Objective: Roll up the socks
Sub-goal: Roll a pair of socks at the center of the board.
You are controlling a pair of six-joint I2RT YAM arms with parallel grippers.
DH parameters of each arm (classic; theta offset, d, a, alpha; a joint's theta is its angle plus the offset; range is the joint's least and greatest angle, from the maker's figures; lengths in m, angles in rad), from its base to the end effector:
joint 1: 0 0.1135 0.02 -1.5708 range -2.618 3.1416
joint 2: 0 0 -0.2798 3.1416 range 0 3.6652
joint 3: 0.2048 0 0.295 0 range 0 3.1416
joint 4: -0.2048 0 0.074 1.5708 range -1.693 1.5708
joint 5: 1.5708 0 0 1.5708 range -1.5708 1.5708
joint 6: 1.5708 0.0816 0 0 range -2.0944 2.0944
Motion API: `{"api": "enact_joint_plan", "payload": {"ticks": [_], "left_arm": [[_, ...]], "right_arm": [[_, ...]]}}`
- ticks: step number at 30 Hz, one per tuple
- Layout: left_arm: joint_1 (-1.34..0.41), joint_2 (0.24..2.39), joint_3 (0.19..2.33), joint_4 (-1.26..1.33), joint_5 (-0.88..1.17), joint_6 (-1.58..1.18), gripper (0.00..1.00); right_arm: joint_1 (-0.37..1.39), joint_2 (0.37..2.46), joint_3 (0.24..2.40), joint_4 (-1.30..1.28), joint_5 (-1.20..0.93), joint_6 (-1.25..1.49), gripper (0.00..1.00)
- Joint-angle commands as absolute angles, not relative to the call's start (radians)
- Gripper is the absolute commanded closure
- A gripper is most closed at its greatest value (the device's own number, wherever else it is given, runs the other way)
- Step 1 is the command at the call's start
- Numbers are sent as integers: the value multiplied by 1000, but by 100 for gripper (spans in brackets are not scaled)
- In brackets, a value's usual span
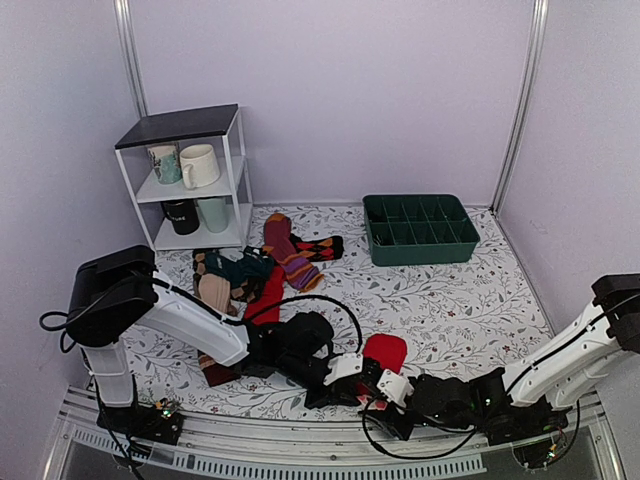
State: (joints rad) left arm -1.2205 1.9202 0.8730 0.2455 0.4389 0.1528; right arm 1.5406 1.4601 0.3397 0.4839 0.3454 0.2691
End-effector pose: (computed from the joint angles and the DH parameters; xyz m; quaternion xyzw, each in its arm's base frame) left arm 0.1098 -0.4017 0.0500 0.6367 0.6479 -0.3600 0.2125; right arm 0.0364 0.2891 0.0681 -0.4600 0.7537 0.2541 0.3947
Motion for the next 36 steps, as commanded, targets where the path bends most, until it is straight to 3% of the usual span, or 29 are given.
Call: {"api": "enact_joint_plan", "payload": {"ticks": [1,11,18,24,36], "left_arm": [[-1232,2026,819,-34,392,161,100],[-1233,2032,828,-44,390,159,100],[-1232,2034,828,-44,393,163,100],[-1233,2033,825,-40,393,160,100],[-1229,2036,828,-42,396,161,100]], "right_arm": [[1552,1370,326,281,370,341,51],[1478,990,304,56,155,425,52],[1406,1132,318,118,4,403,53],[1401,1272,381,131,36,348,52],[1402,1160,338,192,49,258,51]]}}
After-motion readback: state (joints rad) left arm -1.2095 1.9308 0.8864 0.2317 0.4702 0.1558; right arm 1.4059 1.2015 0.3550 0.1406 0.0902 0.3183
